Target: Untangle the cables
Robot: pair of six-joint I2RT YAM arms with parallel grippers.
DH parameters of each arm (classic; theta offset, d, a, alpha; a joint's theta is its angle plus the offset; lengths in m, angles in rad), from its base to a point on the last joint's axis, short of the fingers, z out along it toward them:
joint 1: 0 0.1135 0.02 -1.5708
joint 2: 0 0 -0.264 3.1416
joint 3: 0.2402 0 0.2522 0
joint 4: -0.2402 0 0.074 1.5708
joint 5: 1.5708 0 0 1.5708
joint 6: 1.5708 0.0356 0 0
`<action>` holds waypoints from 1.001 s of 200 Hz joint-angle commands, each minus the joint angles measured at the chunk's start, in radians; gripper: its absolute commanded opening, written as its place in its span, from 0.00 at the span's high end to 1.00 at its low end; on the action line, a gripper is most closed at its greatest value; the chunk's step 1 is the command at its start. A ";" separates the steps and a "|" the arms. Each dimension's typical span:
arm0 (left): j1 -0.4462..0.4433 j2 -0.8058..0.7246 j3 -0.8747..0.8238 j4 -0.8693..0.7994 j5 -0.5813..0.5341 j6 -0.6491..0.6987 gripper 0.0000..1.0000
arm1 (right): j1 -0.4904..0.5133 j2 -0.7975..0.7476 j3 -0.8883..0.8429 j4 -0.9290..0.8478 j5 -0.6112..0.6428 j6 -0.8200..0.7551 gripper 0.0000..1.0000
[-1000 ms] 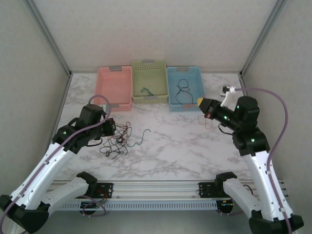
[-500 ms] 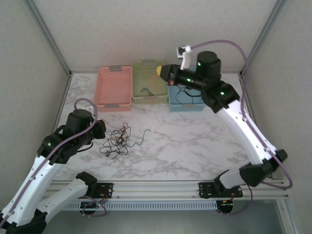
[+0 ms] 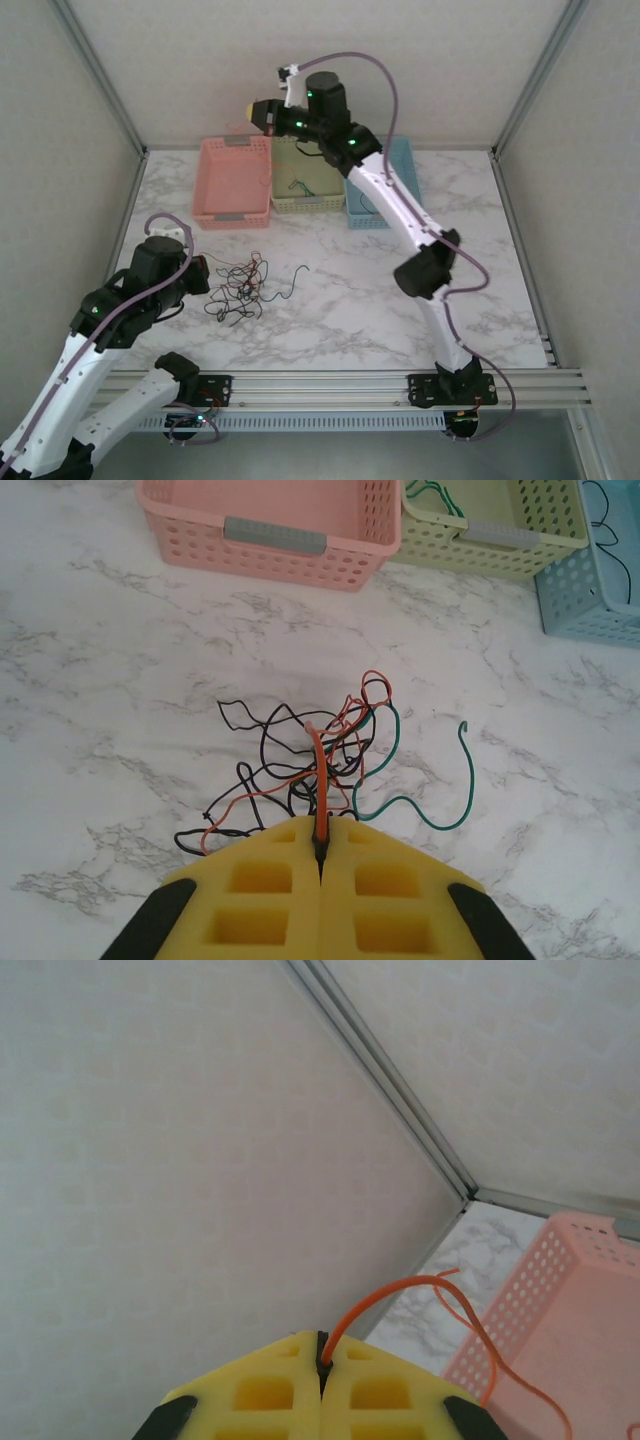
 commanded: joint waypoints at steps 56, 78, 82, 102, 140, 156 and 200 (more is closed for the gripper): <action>-0.002 -0.016 -0.016 0.005 -0.008 0.021 1.00 | 0.038 0.261 0.051 0.095 -0.035 0.122 1.00; -0.002 -0.012 -0.017 0.007 -0.002 0.023 1.00 | 0.047 0.309 0.061 0.060 -0.021 0.122 1.00; -0.002 -0.011 -0.016 0.006 -0.002 0.023 1.00 | 0.047 0.318 0.064 0.051 -0.020 0.121 1.00; -0.002 -0.009 -0.017 0.006 -0.002 0.023 1.00 | 0.049 0.351 0.099 -0.012 -0.024 0.078 1.00; -0.002 -0.002 -0.017 0.006 0.001 0.023 1.00 | 0.086 0.267 0.110 -0.065 0.035 -0.034 1.00; -0.002 0.001 -0.017 0.006 0.002 0.024 1.00 | 0.085 0.188 0.109 -0.081 0.063 -0.087 1.00; -0.002 0.001 -0.019 0.008 0.006 0.024 1.00 | 0.087 -0.034 0.104 -0.114 0.076 -0.172 1.00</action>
